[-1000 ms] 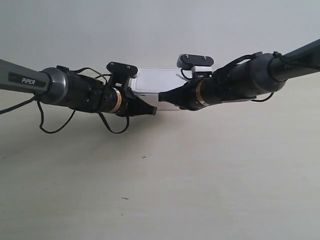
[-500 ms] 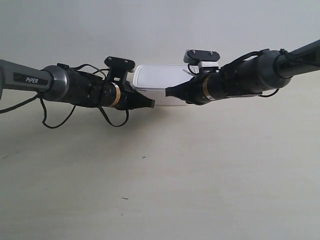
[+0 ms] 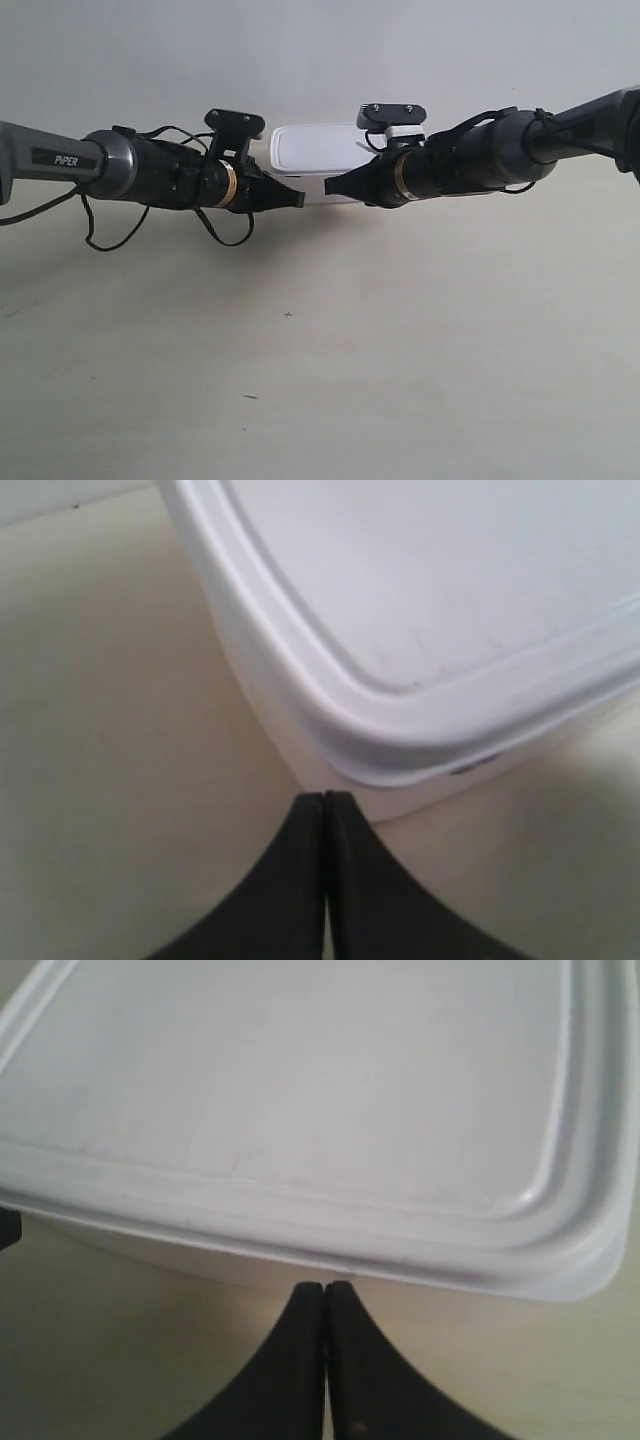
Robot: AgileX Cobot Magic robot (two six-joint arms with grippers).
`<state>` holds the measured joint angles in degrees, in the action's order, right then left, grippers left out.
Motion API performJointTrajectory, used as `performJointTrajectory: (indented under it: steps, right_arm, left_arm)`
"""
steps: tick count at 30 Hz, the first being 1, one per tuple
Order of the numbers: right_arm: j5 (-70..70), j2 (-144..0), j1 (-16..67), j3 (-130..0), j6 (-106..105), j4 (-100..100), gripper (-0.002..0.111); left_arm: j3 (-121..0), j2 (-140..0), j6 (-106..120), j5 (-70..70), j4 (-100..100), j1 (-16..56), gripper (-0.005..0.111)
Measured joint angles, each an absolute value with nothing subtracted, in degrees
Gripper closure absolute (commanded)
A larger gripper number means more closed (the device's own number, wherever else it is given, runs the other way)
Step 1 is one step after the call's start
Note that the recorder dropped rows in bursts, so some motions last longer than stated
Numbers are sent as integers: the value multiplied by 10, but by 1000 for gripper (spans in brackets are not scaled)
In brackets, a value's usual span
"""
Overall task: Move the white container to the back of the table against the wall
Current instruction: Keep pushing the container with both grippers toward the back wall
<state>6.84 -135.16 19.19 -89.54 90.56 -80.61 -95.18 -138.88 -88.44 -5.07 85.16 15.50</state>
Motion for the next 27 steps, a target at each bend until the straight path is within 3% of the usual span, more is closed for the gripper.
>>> performJointTrajectory:
  steps: [27]
  right_arm:
    - [97, -1359, 192, -919, 907, -807, 108]
  left_arm:
    - [-1004, -1433, -884, -139, 864, 150, 107]
